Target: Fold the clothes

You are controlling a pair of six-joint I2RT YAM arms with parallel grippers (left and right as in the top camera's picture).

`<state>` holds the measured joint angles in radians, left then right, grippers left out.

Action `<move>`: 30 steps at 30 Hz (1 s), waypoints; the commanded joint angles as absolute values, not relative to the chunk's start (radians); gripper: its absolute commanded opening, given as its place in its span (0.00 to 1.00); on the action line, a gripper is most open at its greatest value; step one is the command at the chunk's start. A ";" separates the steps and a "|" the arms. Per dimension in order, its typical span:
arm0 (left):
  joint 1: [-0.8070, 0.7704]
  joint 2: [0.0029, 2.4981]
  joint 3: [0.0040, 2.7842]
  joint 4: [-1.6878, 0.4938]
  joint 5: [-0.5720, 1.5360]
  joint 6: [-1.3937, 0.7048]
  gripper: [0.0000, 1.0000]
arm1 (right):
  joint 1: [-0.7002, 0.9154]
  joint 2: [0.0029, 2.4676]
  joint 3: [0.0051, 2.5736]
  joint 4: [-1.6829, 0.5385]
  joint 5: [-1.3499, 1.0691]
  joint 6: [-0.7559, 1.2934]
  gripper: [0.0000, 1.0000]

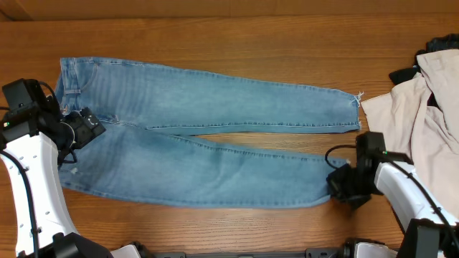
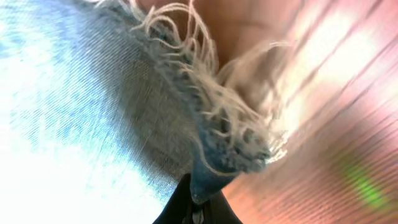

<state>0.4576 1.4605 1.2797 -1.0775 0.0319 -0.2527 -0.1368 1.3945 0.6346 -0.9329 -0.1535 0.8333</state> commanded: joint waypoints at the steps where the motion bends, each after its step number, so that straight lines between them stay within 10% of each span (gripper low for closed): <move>1: 0.453 1.458 1.278 -1.095 -0.038 -0.281 1.00 | -0.170 1.394 0.706 -0.947 -0.010 0.830 0.04; 30: 0.768 1.537 0.948 -0.855 -0.078 -0.528 0.96 | -0.299 1.394 0.723 -0.975 0.007 0.706 0.04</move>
<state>0.7456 1.5341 0.9920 -0.8978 -0.0650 -0.5034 -0.2928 1.3945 0.7002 -0.9794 -0.0250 0.7136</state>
